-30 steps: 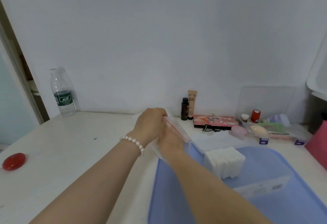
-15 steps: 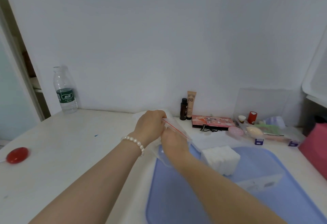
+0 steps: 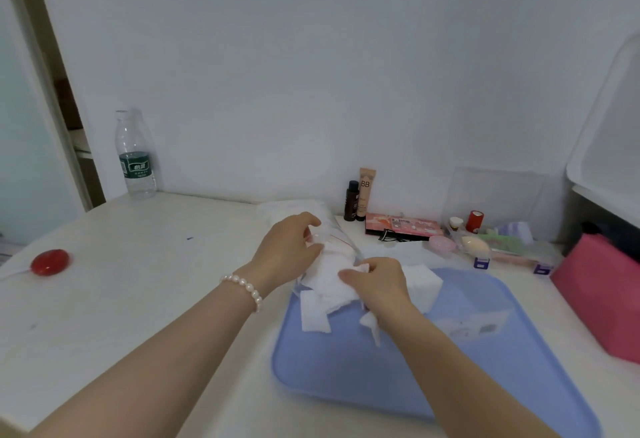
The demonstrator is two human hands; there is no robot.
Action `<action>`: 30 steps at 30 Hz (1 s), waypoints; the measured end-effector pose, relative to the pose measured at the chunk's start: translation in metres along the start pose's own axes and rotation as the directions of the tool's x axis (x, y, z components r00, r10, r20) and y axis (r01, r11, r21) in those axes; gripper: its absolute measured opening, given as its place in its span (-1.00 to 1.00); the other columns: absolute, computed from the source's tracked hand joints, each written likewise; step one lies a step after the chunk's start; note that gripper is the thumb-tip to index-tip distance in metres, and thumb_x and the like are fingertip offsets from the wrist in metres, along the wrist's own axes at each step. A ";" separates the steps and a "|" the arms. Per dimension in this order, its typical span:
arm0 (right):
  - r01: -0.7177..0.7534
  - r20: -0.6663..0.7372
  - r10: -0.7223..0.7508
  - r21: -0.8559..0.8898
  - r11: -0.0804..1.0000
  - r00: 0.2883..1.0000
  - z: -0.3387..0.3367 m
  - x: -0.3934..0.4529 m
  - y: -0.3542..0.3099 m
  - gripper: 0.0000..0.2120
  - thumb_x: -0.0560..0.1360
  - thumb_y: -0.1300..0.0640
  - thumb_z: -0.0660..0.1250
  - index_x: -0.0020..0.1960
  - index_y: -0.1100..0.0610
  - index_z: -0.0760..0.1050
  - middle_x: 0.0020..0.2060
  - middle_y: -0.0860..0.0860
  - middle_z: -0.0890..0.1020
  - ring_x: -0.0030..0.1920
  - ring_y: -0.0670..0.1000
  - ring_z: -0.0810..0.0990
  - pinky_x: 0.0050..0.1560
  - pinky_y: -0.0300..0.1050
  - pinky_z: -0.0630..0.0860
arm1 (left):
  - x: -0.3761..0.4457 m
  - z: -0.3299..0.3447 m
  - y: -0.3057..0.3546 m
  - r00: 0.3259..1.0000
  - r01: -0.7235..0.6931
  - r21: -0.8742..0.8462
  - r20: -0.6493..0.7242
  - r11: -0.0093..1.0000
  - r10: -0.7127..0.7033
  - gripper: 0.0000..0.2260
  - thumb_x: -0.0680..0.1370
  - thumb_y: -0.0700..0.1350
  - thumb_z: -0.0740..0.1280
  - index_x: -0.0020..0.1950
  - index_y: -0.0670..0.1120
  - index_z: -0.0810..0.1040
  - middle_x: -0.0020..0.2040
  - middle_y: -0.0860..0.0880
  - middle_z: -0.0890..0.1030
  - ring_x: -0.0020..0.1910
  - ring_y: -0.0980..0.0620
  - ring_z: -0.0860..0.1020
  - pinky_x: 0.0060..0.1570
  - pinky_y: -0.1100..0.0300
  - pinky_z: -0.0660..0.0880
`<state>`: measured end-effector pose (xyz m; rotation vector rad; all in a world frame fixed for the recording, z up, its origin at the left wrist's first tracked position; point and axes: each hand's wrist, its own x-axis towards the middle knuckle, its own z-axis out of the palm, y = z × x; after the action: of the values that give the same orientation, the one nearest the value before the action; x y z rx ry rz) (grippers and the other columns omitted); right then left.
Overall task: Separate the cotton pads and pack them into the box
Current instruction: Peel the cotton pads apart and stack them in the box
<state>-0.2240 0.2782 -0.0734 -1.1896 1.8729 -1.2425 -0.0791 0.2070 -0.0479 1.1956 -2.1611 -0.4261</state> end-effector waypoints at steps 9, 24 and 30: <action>0.043 0.101 -0.006 -0.365 0.930 0.995 -0.009 -0.020 0.008 -0.72 0.39 0.20 0.33 -0.40 0.13 0.27 -0.46 0.00 0.36 -0.40 0.00 0.34 -0.45 -0.20 0.20 | -0.060 0.017 -0.020 0.941 -0.188 0.053 -0.275 0.981 0.195 -0.77 0.41 -0.14 0.21 0.00 -0.14 0.56 -0.05 0.07 0.39 -0.05 0.14 0.35 -0.07 0.40 0.23; 0.143 0.068 -0.127 -0.577 0.804 0.990 -0.039 -0.047 0.019 -0.73 0.34 0.34 0.28 -0.43 0.14 0.26 -0.44 0.07 0.33 -0.41 0.03 0.28 -0.43 -0.16 0.17 | -0.097 0.035 -0.006 0.973 0.198 -0.126 0.143 0.972 -0.180 -0.71 0.39 -0.21 0.42 0.03 0.03 0.46 -0.26 0.07 0.54 -0.29 0.12 0.48 -0.24 0.33 0.40; 0.246 0.038 -0.264 -0.507 0.826 0.964 -0.057 -0.053 0.015 -0.63 0.47 0.16 0.32 -0.44 0.15 0.25 -0.49 0.01 0.29 -0.43 -0.02 0.23 -0.43 -0.18 0.16 | -0.097 0.017 -0.007 0.926 0.366 -0.394 0.242 0.843 -0.289 -0.81 0.31 -0.31 0.53 -0.25 -0.09 0.58 -0.33 -0.03 0.53 -0.33 0.06 0.46 -0.24 0.24 0.42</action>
<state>-0.2546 0.3510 -0.0652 -1.7563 2.2015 -0.9156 -0.0476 0.2849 -0.1001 1.3016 -1.8494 -1.1385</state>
